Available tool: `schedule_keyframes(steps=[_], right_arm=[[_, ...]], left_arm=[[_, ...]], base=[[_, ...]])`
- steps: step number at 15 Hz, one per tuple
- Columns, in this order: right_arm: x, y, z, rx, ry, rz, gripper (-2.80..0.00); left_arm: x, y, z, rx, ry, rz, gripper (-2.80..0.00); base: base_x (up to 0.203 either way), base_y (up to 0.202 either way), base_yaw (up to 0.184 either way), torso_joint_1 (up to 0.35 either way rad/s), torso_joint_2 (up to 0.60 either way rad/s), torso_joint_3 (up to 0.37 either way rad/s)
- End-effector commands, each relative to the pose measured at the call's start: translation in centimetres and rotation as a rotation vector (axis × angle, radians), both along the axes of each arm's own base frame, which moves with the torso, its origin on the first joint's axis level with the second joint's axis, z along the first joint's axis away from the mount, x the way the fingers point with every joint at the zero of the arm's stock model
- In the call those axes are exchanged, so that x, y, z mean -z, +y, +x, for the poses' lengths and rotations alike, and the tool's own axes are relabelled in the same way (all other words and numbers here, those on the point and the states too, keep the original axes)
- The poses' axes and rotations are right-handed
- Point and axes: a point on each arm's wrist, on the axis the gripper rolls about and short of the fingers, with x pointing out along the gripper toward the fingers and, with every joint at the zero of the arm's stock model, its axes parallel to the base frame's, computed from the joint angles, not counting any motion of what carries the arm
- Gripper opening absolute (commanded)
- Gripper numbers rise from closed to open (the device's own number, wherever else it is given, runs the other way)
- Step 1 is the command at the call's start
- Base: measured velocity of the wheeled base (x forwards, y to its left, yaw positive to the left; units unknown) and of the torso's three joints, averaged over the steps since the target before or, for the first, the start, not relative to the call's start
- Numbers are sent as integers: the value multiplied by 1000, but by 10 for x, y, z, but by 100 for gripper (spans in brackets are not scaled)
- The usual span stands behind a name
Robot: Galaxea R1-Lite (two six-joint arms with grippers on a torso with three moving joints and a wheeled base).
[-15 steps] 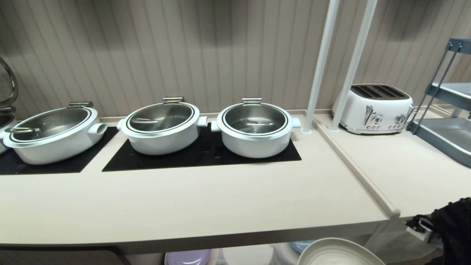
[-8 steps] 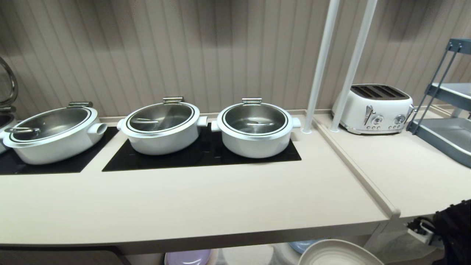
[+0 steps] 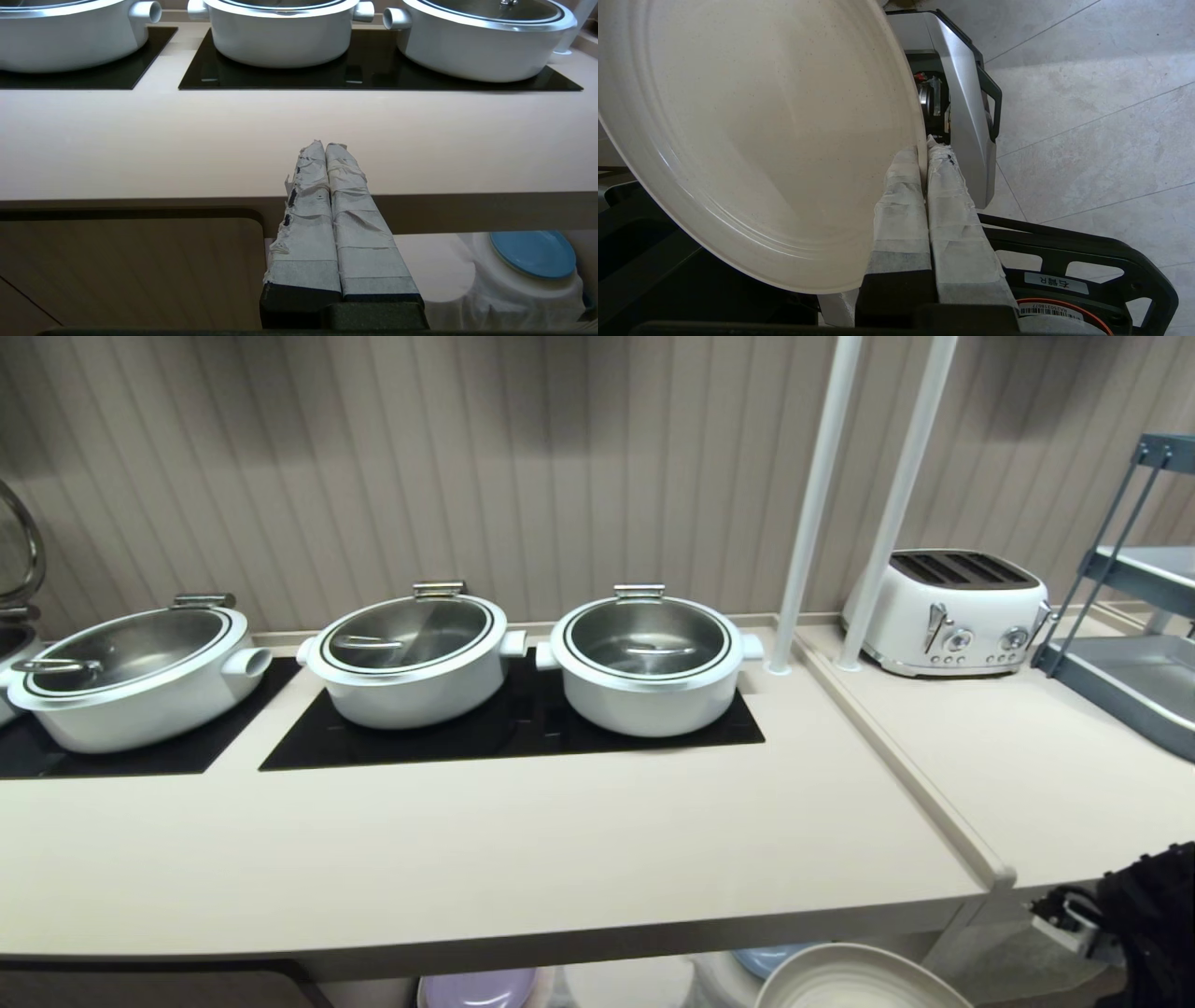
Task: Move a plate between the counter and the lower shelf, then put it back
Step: Put the plate in the cupboard
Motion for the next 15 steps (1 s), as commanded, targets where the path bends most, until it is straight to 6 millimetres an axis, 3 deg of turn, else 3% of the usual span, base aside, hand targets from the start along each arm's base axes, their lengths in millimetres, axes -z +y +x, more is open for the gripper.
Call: schedule_keyframes(steps=[1, 9, 12, 15], right_arm=[[0, 0, -1, 1, 3, 1, -280], [1, 0, -1, 1, 6, 1, -280], [1, 0, -1, 1, 6, 1, -280], [1, 0, -1, 1, 6, 1, -280]], left_arm=[[0, 0, 0, -1, 1, -1, -280], [0, 0, 0, -1, 1, -1, -280], [0, 0, 0, -1, 1, -1, -280], [0, 0, 0, -1, 1, -1, -280]], base=[[0, 0, 0, 0, 0, 0], [0, 0, 0, 0, 0, 0], [-146, 0, 0, 2, 2, 1], [-22, 0, 1, -5, -2, -2]])
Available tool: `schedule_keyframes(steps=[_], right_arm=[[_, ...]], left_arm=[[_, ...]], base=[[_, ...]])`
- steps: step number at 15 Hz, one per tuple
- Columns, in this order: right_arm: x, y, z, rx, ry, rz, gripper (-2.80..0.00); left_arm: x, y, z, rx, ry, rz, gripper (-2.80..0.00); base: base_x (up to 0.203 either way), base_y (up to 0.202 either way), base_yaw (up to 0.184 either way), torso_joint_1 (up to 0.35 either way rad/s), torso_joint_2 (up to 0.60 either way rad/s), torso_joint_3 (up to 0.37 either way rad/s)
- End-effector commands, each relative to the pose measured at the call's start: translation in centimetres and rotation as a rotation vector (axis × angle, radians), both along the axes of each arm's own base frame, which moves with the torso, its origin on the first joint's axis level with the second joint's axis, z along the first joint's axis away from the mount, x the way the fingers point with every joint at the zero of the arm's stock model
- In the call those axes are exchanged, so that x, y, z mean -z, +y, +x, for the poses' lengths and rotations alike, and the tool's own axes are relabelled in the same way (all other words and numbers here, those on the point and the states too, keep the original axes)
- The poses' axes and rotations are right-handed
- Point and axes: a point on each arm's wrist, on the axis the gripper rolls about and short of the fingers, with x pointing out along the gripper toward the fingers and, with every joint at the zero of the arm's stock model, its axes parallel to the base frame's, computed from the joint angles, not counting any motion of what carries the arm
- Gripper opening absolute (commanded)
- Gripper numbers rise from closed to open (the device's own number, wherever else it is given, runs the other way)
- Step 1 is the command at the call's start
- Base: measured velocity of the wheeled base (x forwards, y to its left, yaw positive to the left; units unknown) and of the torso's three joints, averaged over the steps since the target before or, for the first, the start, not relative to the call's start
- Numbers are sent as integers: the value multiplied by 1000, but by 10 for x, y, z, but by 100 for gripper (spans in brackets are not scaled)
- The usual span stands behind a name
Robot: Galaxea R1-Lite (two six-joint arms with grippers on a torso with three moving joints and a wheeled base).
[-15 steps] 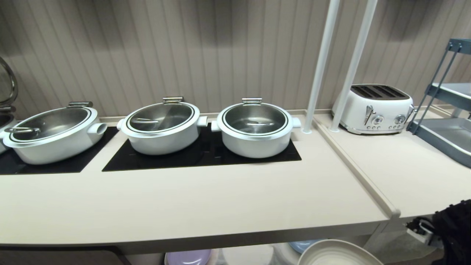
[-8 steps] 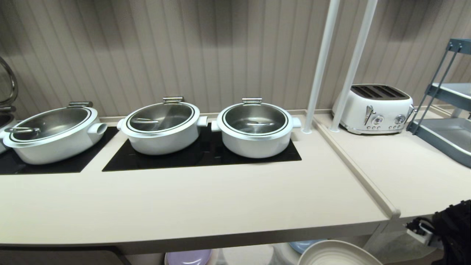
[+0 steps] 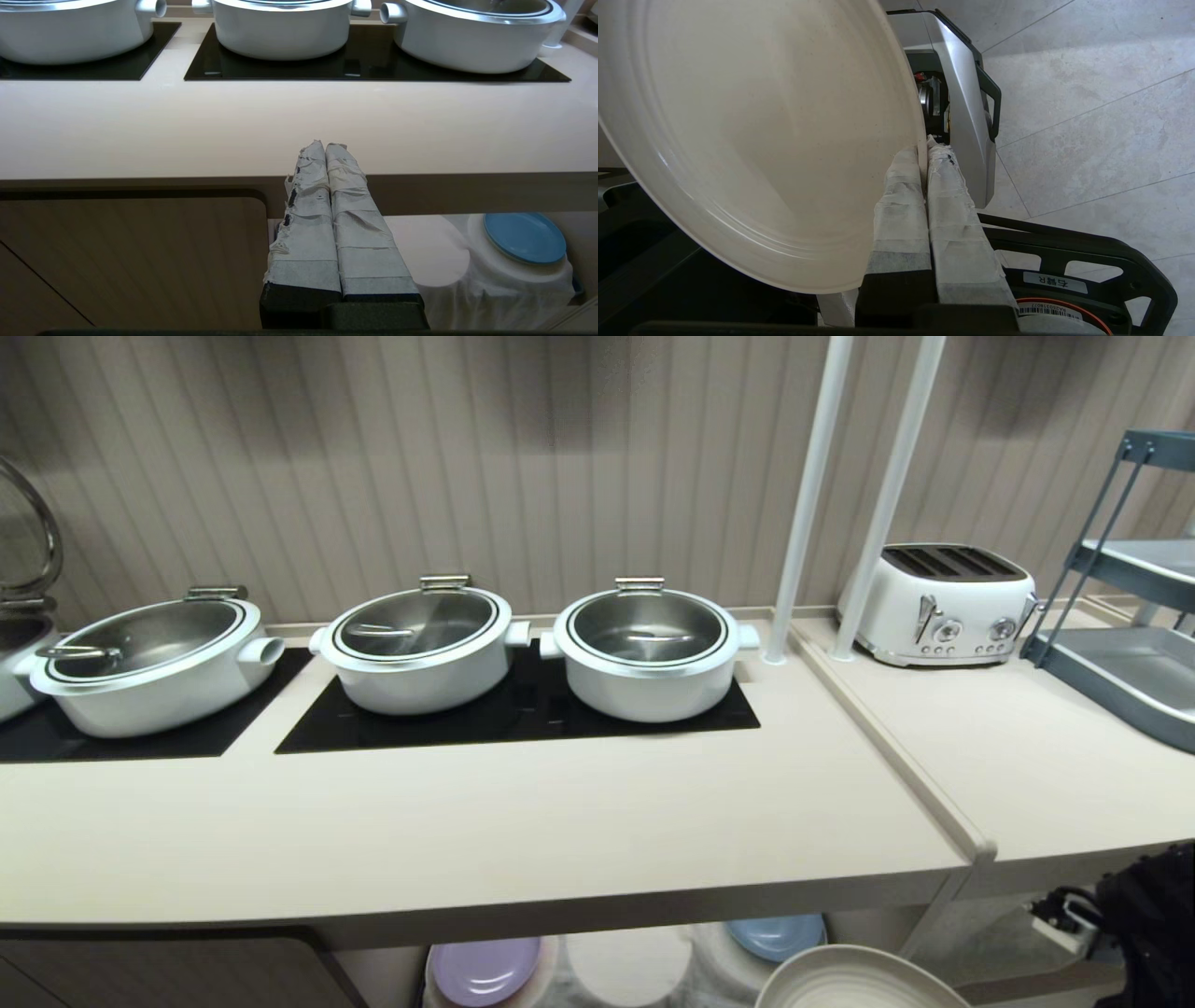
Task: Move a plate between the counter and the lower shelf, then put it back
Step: Put the plate in the cupboard
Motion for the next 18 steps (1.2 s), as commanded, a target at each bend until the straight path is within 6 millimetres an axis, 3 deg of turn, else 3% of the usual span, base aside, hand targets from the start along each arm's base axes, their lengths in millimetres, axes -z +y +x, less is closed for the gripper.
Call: schedule_keyframes(steps=[1, 18], right_arm=[[0, 0, 0, 0, 6, 1, -280], [-10, -1, -7, 1, -67, 23, -280]], left_arm=[[0, 0, 0, -1, 1, -1, -280], [0, 0, 0, -1, 1, -1, -280]], base=[[0, 0, 0, 0, 0, 0], [0, 0, 0, 0, 0, 0]])
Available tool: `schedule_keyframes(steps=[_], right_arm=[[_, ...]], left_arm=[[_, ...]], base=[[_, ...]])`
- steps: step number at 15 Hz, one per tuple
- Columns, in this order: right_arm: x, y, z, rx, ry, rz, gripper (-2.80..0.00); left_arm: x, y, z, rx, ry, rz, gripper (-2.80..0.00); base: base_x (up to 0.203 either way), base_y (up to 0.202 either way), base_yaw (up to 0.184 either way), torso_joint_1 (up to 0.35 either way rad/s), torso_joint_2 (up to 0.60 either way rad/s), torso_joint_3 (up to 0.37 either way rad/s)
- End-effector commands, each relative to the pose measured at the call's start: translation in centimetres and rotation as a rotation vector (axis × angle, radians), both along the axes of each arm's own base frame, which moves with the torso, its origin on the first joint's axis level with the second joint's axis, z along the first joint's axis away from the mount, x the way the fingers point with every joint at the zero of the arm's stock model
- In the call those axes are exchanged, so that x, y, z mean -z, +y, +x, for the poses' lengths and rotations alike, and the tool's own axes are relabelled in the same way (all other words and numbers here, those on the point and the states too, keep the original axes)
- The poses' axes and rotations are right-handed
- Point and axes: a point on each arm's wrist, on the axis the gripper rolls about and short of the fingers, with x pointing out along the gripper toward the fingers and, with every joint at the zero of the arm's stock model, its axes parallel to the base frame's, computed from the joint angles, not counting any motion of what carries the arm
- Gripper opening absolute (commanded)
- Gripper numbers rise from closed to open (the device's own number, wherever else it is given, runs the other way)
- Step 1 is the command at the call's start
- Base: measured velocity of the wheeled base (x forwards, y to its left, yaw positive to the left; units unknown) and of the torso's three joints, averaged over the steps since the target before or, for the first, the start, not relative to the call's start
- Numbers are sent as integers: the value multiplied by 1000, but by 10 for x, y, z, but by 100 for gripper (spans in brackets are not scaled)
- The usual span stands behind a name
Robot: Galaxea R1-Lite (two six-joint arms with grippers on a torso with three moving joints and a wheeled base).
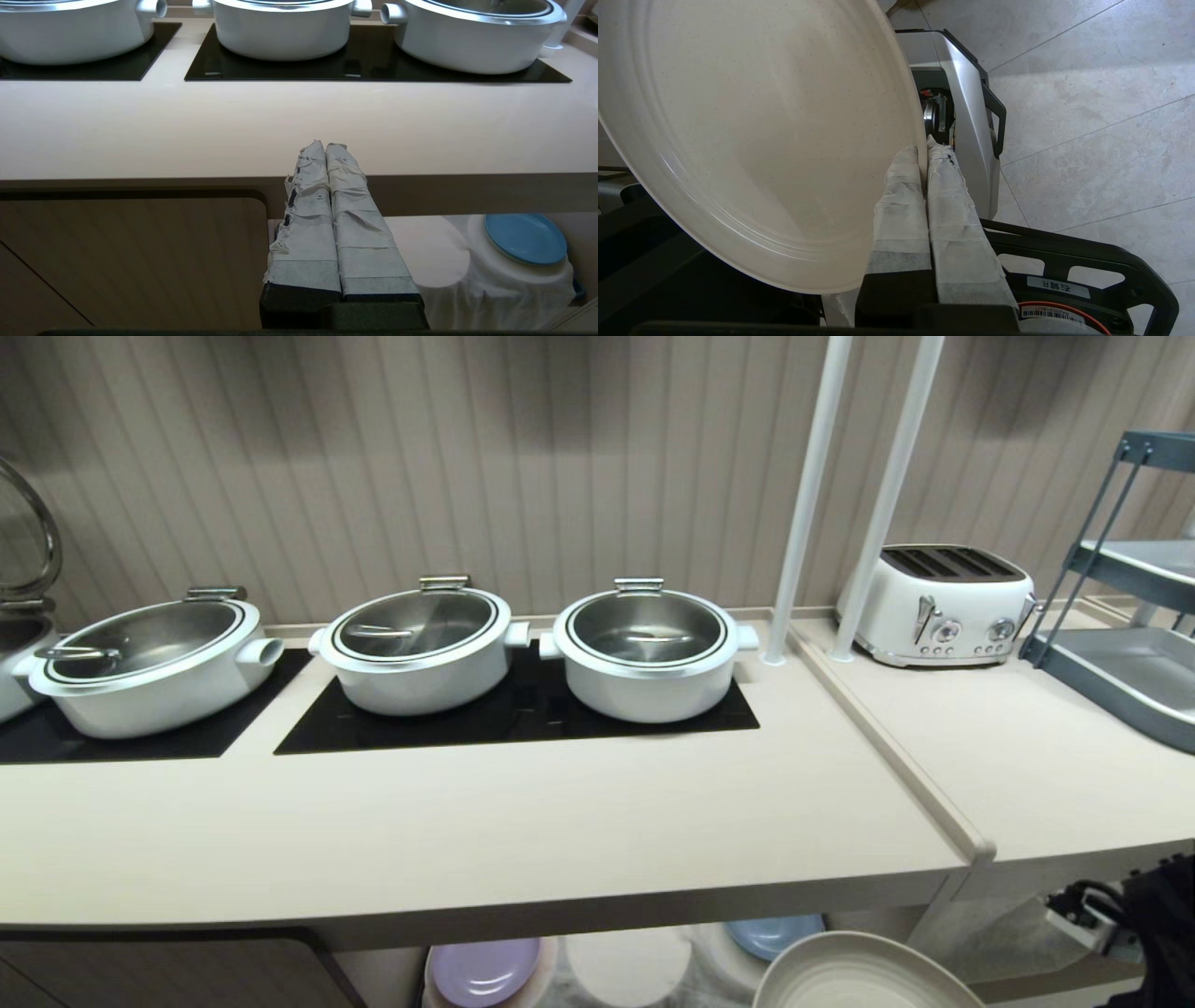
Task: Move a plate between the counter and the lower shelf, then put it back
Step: Put the plate in the cupboard
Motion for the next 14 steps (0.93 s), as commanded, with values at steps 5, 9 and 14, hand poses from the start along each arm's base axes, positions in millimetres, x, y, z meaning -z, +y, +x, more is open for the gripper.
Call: schedule_keyframes(steps=[5, 9, 14], right_arm=[[3, -1, -5, 26, 21, 9, -280], [4, -2, -8, 30, 22, 10, -280], [4, -2, -7, 30, 21, 10, -280]], left_arm=[[0, 0, 0, 0, 1, -1, -280], [0, 0, 0, 0, 1, -1, -280], [0, 0, 0, 0, 1, -1, -280]], base=[[0, 0, 0, 0, 0, 0], [0, 0, 0, 0, 0, 0], [0, 0, 0, 0, 0, 0]])
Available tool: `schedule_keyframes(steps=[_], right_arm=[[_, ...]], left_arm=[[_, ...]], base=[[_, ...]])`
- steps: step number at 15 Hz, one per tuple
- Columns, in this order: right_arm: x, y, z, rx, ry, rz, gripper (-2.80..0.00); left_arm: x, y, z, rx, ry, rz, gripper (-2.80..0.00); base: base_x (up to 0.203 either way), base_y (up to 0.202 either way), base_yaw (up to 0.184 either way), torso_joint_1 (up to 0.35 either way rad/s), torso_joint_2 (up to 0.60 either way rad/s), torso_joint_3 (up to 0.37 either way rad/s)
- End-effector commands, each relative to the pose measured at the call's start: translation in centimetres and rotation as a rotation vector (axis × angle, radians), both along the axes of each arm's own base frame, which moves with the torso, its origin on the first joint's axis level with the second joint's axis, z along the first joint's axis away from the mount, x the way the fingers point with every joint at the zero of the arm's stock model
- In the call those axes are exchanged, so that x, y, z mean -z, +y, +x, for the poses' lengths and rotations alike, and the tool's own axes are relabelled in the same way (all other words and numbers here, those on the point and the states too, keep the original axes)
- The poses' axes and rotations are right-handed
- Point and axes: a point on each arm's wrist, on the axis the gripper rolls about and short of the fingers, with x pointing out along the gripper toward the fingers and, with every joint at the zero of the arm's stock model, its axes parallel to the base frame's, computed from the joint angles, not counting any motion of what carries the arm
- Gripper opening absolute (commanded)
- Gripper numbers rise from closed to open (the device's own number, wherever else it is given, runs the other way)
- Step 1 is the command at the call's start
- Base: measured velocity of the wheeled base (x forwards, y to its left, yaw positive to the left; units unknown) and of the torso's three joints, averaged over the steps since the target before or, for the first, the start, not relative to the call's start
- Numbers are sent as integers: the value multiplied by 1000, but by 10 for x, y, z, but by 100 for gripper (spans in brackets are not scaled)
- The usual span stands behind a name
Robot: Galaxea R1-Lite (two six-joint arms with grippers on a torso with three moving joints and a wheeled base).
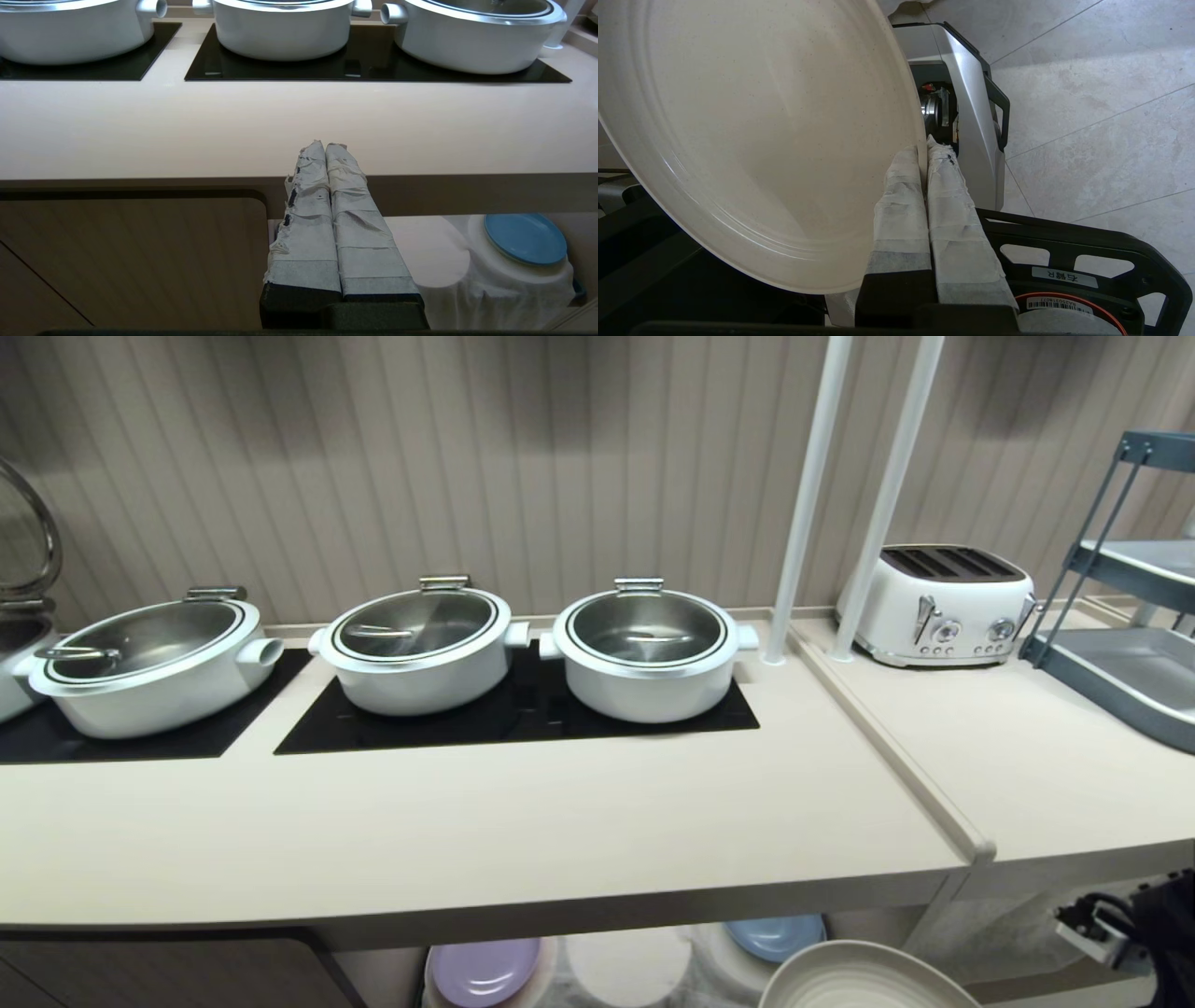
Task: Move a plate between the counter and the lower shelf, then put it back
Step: Put the plate in the cupboard
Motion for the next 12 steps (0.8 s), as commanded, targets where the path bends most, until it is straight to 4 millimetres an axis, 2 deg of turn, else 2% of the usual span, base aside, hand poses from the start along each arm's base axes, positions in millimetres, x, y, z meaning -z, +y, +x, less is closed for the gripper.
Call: schedule_keyframes(steps=[1, 12], right_arm=[[0, 0, -1, 1, 4, 2, -280], [1, -1, -5, 35, 8, 16, -280]], left_arm=[[0, 0, 0, -1, 1, -1, -280], [0, 0, 0, -1, 1, -1, -280]], base=[[0, 0, 0, 0, 0, 0], [0, 0, 0, -71, 153, 78]])
